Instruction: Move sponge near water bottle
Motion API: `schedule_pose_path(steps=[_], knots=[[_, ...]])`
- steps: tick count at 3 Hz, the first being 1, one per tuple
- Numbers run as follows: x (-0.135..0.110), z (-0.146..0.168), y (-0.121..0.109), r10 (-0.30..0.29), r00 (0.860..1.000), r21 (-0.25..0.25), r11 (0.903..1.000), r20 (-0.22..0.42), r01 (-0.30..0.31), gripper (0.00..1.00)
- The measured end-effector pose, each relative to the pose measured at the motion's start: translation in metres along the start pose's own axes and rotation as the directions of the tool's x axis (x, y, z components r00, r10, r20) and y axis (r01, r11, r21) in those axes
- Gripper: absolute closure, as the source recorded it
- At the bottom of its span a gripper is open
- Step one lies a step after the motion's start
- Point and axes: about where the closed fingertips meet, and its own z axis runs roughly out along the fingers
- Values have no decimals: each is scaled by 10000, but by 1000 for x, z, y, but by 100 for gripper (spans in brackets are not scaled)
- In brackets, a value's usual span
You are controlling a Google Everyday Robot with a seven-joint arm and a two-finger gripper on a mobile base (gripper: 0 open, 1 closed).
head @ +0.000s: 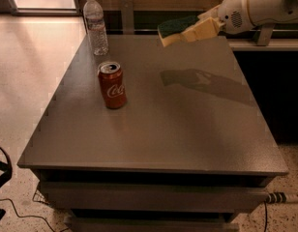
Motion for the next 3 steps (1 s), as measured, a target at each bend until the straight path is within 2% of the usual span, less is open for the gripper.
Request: schedule_pose_path(steps=[1,2,3], knots=[[-7,37,-24,122,9998,172,9998,-179,-119,100],[-6,91,-39,234,9989,87,9997,-398,-231,100],[1,123,-41,306,9977,-86,9995,-599,-312,100]])
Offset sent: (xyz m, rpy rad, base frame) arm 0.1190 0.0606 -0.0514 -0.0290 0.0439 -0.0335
